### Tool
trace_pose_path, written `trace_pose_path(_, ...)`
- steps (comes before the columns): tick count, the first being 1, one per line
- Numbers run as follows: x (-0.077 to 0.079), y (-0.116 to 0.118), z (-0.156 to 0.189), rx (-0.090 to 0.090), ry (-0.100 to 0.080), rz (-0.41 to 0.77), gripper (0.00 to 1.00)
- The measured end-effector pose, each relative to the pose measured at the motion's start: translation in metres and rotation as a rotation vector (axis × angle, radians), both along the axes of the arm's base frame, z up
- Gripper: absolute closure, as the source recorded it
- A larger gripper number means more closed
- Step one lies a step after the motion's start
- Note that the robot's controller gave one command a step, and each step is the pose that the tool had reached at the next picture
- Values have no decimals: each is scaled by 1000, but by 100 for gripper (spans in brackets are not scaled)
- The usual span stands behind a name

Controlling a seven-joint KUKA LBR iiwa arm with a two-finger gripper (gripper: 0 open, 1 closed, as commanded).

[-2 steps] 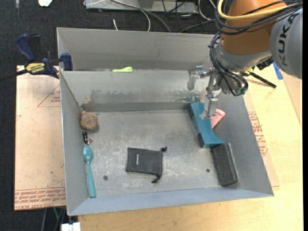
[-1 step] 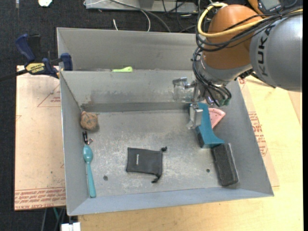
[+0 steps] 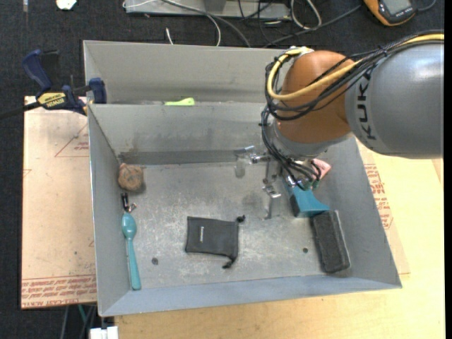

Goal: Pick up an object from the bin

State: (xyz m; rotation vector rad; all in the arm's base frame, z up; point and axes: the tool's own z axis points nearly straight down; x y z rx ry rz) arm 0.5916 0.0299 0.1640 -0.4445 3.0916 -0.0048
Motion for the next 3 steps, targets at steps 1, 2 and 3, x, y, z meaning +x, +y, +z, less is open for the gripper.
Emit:
trace_pose_path(1,4,44,-79,3,1,8,0)
trace_pose_path(2,-66,71,-89,-2,-3,175,100)
trace_pose_path(3,-66,71,-89,-2,-3,176,100)
